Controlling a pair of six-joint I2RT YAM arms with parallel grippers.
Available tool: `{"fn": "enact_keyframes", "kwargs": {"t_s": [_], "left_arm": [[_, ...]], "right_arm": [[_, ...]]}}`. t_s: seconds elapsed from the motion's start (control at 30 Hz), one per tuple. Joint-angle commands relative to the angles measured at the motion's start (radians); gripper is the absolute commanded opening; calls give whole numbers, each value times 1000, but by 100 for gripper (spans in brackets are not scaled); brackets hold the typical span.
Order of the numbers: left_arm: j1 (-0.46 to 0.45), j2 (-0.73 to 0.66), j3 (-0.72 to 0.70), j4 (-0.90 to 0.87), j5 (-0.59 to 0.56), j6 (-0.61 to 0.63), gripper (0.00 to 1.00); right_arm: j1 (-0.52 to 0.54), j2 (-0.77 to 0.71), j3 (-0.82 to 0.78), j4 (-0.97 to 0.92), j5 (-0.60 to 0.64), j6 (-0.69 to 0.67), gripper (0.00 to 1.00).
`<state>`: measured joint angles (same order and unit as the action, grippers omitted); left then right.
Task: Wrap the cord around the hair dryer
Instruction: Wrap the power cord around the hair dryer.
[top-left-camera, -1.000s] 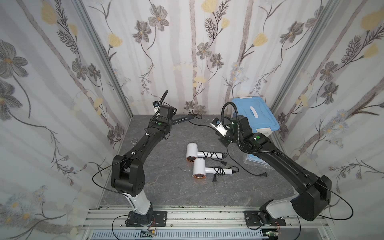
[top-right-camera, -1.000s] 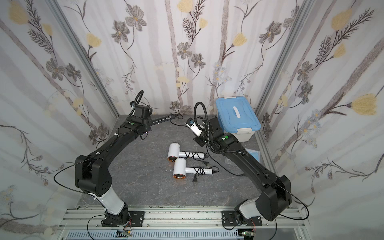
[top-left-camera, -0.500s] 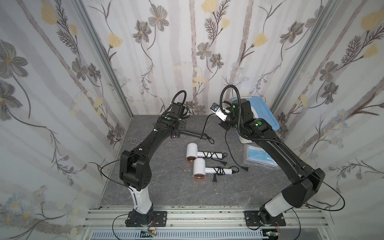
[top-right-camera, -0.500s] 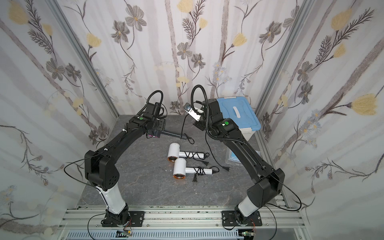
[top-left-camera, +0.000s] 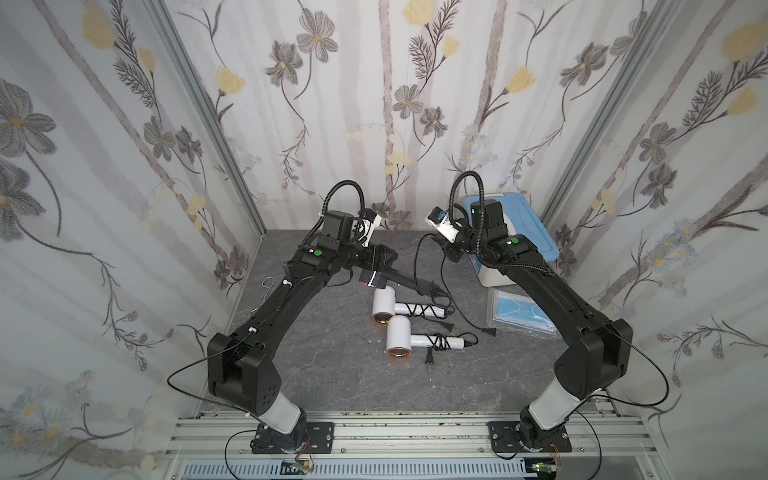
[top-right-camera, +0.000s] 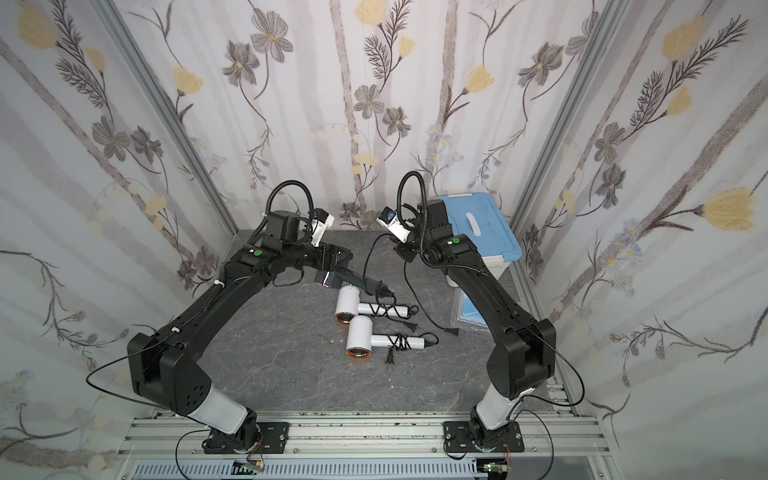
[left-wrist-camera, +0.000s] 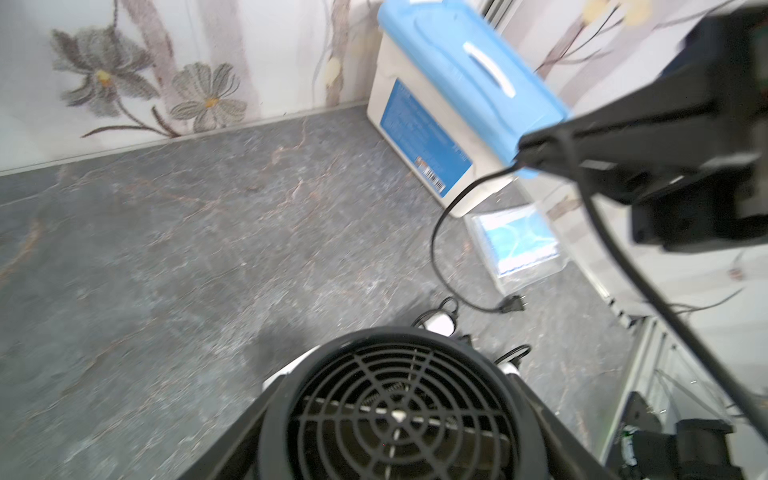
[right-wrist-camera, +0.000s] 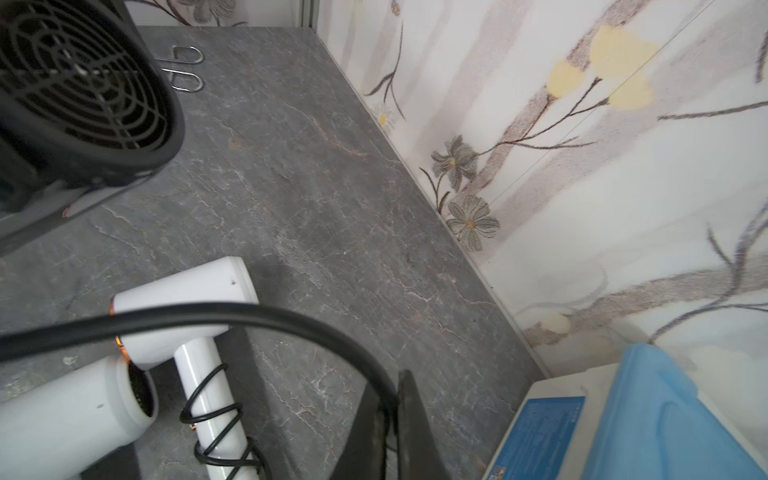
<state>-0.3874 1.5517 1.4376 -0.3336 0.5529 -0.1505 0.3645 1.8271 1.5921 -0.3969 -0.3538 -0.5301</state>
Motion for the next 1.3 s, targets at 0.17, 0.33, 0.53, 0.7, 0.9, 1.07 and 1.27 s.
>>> {"fn": "enact_keyframes", "kwargs": {"t_s": [0.17,0.33,0.53,0.7,0.9,1.07,1.27], "left_arm": [[8,-55,-135,577,-84,-435,0],[9,-66,-128,529,-341,-483,0],[-8,-29,-102,404,-653,-528,0],[-42,21,-109,364,-882,-550,0],[-100,80,-102,346,-1109,-506,0],[-148,128,-40,276,-1244,-340,0],[-174,141,9,149,-1307,-139,0]], "right_arm": [[-31,-51,-190,234,-269,147,0],[-31,-90,-309,350,-294,231,0],[-15,-138,-432,462,-288,324,0],[9,-221,-540,549,-255,376,0],[54,-295,-560,548,-186,381,0],[99,-278,-405,322,4,252,0],[105,-223,-182,60,243,94,0]]}}
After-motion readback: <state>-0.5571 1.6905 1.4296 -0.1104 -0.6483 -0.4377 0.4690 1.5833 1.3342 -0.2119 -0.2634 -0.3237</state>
